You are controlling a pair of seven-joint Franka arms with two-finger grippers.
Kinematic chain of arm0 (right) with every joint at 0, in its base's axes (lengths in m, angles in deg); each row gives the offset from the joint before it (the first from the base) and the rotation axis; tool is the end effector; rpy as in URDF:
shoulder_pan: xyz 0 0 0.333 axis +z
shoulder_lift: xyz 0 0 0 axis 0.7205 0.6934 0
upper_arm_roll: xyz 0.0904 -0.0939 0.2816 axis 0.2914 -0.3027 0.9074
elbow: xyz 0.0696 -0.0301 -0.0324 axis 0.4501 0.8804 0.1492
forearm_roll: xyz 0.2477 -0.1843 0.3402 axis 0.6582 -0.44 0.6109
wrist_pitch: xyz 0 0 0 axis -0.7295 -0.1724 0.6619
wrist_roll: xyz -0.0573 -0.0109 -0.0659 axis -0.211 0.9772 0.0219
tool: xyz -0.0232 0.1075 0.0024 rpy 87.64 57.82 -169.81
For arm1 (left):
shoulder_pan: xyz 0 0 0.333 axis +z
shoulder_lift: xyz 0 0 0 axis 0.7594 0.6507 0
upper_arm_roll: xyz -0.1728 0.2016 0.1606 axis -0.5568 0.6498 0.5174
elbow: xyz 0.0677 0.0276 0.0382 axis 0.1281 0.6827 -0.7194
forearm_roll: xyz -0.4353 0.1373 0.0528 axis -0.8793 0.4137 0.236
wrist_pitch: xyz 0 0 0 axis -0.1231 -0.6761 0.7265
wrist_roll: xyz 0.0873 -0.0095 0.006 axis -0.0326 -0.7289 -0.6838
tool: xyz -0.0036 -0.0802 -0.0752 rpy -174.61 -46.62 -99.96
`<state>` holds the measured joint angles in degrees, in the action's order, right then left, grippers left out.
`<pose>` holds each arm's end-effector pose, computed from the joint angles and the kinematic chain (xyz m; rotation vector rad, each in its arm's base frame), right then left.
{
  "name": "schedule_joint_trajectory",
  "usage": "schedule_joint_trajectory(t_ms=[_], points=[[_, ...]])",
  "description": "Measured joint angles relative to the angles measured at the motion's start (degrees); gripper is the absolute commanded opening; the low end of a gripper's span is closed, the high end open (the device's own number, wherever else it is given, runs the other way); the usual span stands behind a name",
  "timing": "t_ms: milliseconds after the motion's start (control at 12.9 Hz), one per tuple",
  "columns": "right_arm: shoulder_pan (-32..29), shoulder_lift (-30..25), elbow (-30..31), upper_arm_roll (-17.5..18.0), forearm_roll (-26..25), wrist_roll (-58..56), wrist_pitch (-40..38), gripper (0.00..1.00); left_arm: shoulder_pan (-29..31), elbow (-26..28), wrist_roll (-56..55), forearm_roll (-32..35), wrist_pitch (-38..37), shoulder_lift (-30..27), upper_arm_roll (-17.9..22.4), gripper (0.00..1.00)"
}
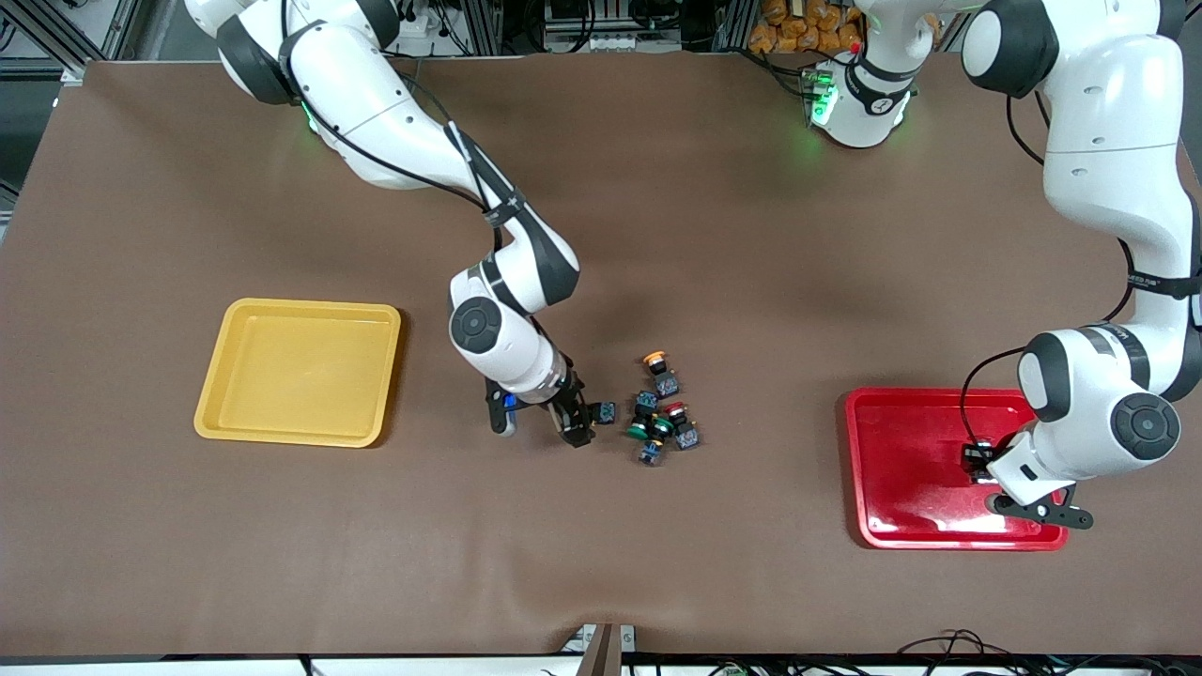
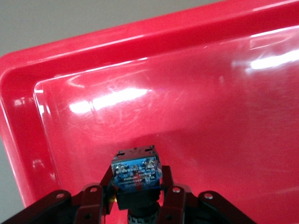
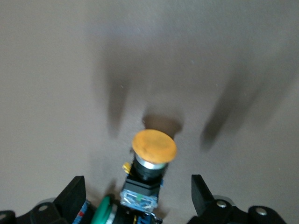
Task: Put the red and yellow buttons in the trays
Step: 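Lower the red button into the red tray while the right gripper grasps a yellow button, then release the red button while the right gripper carries the yellow button to the yellow tray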
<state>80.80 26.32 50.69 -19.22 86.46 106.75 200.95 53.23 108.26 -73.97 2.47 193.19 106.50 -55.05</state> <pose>0.6521 0.4700 0.1491 -2.2168 1.7322 0.1791 0.7800 0.0784 0.1629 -3.0502 0.3324 -0.0145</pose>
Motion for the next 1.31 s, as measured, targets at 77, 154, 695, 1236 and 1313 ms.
schedule_joint_trajectory(t_ms=[77, 154, 695, 1236, 1313], points=[[0.30, 0.50, 0.00, -0.03, -0.05, 0.12, 0.05, 0.62, 0.09, 0.00, 0.16, 0.00, 0.47, 0.48, 0.00, 0.19], [0.41, 1.22, -0.02, -0.06, -0.24, 0.13, 0.56, 0.28, 0.06, 0.00, 0.16, 0.00, 0.69, 0.78, -0.11, 0.33], [-0.43, 2.22, -3.81, -1.28, -1.59, -0.25, -2.88, 0.00, -0.49, -0.63, 0.03, 0.00, 1.23, 0.41, -1.04, 1.00], [-4.60, 0.56, -6.50, -1.62, -2.41, -10.77, -15.56, 0.00, -0.65, -1.40, -1.12, 0.00, 1.39, -2.50, -2.21, 1.00], [-6.37, -0.73, -6.87, -1.80, -2.44, -15.35, -21.21, 0.00, -0.69, -1.40, -2.97, 0.00, 1.39, -3.00, -2.86, 1.00]])
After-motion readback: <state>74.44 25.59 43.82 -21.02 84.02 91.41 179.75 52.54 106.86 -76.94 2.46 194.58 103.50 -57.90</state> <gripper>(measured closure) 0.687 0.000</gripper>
